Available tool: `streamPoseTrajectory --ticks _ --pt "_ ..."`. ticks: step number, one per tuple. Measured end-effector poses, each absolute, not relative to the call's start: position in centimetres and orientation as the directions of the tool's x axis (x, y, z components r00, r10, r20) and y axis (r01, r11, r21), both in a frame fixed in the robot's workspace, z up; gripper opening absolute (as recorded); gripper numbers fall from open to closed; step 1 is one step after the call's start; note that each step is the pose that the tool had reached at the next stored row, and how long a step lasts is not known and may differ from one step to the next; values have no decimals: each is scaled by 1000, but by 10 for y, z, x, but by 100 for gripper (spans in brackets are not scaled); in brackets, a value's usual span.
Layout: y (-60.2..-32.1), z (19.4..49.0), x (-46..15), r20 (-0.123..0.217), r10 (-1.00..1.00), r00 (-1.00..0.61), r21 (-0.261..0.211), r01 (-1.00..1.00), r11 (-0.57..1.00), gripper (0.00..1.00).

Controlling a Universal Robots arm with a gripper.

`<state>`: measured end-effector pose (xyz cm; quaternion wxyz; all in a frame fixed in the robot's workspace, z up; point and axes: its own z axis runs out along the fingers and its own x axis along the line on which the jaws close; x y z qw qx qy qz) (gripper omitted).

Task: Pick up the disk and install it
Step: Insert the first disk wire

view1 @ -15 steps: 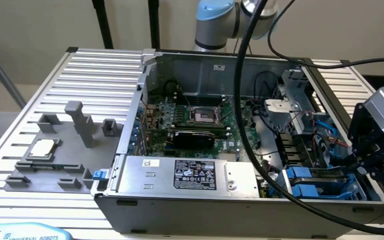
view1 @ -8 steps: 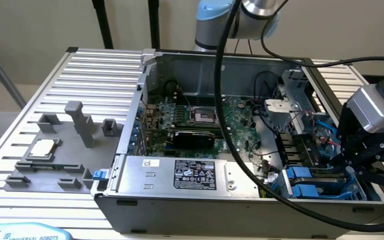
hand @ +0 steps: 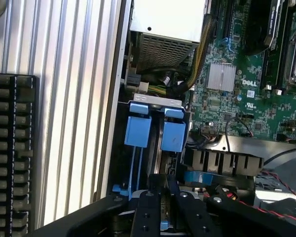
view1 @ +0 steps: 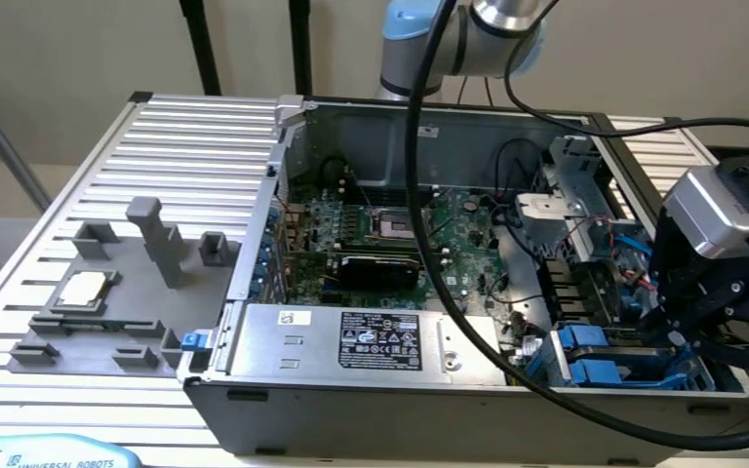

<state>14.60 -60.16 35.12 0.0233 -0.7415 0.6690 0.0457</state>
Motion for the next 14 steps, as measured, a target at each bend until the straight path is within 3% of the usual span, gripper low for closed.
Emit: streamPoseTrajectory --ticks 14 --pt "-596 348 146 -96 -995 31 27 -999 -33 18"
